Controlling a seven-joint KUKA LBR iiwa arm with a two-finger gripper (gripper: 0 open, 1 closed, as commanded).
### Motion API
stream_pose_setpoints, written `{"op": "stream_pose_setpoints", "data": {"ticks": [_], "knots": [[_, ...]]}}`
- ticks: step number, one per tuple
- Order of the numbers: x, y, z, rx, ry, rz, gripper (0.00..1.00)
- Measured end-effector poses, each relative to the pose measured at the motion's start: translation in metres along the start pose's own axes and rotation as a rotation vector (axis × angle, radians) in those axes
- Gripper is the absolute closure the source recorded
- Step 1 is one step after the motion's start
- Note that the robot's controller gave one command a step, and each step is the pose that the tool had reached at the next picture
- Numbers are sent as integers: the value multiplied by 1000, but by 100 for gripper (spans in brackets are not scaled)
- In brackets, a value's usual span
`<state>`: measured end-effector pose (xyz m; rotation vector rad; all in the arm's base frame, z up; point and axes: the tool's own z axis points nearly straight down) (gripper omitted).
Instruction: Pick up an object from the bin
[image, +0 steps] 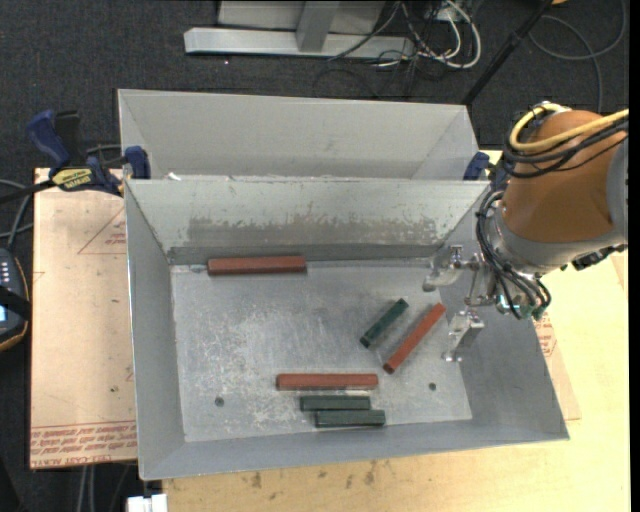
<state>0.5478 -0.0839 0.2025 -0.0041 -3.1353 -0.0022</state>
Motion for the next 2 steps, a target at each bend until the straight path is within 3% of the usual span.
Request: {"op": "stream_pose_setpoints", "data": {"ticks": [1, 2], "knots": [[-2, 0, -4, 1, -7, -3, 0], [-13, 3, 28, 3, -16, -143, 0]]}}
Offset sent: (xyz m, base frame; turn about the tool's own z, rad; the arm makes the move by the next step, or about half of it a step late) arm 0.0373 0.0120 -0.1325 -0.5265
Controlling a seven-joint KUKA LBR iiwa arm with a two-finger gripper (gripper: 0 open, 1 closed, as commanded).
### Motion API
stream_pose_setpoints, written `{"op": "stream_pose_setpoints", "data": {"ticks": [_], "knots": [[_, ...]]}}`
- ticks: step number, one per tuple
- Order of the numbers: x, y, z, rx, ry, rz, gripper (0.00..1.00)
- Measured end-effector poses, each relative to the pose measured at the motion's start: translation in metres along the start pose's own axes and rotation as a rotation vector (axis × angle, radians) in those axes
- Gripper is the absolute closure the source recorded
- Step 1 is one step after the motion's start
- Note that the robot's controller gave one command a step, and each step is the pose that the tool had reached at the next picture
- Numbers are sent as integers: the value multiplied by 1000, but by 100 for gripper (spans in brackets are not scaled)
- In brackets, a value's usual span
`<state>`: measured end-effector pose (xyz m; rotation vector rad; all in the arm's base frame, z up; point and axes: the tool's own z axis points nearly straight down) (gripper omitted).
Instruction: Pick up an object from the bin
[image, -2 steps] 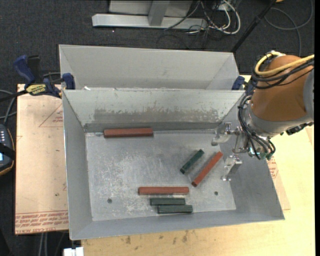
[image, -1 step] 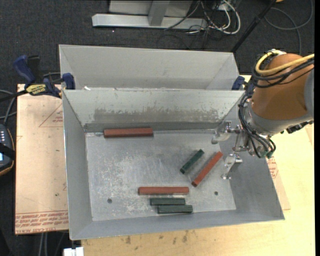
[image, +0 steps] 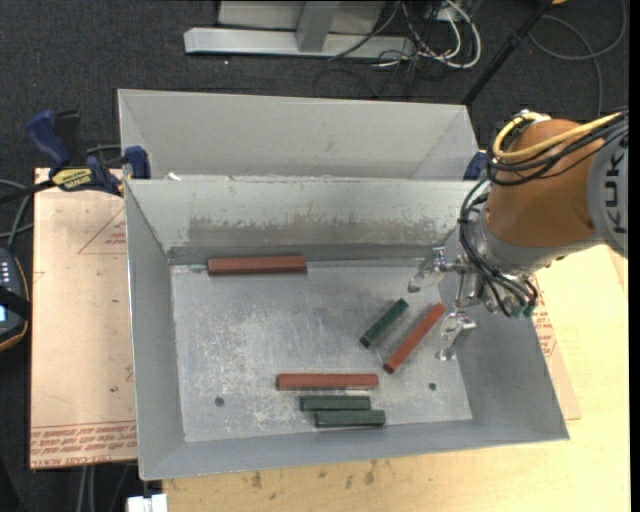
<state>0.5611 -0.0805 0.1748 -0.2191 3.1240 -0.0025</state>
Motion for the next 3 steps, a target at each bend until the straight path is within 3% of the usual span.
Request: {"op": "stream_pose_setpoints", "data": {"ticks": [1, 2, 3], "knots": [[-35, 4, 18, -5, 8, -327, 0], [-34, 3, 26, -4, 6, -315, 0], [-34, 2, 76, -4, 5, -575, 0]]}}
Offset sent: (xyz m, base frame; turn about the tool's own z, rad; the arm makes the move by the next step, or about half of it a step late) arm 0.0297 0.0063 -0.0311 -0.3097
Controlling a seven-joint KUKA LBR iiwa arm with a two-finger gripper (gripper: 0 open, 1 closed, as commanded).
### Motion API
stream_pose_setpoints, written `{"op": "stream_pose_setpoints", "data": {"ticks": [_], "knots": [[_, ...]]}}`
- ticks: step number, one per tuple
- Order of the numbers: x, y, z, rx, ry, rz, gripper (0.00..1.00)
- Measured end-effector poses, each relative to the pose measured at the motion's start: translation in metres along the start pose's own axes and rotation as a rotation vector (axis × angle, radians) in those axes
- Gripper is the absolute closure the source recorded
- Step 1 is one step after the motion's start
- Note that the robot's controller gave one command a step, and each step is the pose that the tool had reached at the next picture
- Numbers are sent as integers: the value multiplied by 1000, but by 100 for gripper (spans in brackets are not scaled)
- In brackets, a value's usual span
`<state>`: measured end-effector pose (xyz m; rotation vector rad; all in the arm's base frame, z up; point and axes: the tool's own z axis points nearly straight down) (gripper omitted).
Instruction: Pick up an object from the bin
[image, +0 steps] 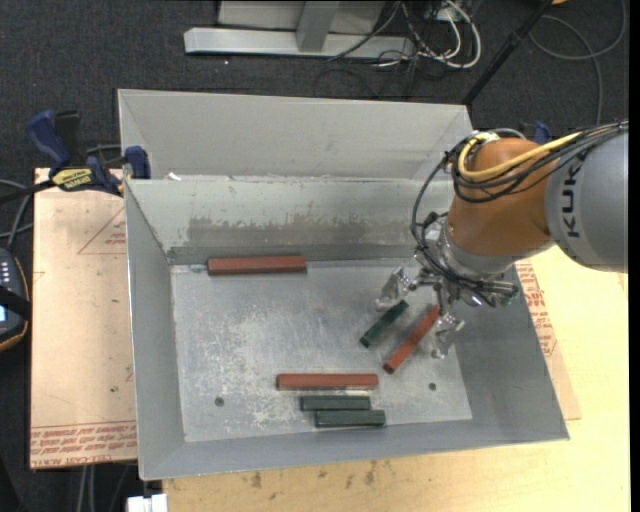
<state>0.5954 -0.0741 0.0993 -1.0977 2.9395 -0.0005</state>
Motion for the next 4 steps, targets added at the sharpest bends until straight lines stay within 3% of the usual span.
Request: {"op": "stream_pose_setpoints", "data": {"ticks": [1, 4], "knots": [[-10, -12, 23, 3, -12, -212, 100], [-10, -11, 16, -2, -4, -213, 100]]}}
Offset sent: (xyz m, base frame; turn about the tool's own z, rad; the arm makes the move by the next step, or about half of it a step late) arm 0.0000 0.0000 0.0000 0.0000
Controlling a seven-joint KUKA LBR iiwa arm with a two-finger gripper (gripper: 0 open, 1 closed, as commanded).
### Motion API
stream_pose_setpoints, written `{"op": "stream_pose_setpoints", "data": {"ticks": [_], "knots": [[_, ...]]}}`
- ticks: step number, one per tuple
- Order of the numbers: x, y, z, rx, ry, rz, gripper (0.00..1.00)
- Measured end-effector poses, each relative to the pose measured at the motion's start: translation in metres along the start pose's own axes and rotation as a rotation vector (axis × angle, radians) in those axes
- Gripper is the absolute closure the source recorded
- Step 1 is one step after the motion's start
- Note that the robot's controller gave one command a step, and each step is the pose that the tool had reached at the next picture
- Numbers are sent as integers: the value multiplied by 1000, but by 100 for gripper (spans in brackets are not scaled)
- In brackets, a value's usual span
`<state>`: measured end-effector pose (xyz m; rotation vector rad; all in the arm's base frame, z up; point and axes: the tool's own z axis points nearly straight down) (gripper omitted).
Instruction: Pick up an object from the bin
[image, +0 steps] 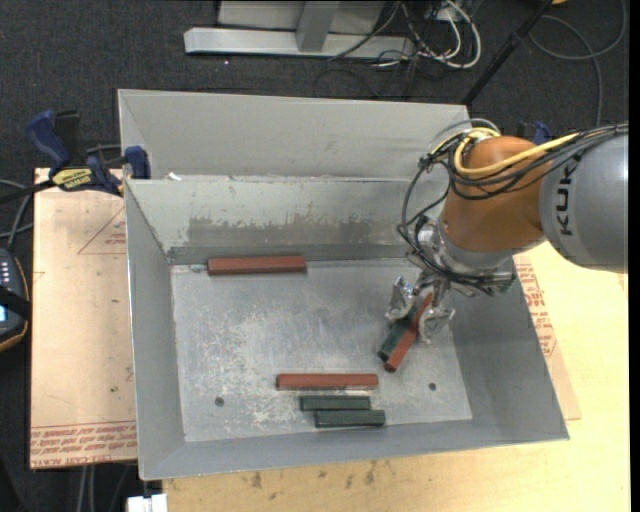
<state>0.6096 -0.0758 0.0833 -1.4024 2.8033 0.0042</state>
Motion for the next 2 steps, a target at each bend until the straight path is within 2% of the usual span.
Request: {"op": "stream_pose_setpoints", "data": {"ticks": [1, 2], "knots": [[2, 2, -19, -8, 7, 1, 100], [1, 1, -42, -5, 6, 2, 100]]}}
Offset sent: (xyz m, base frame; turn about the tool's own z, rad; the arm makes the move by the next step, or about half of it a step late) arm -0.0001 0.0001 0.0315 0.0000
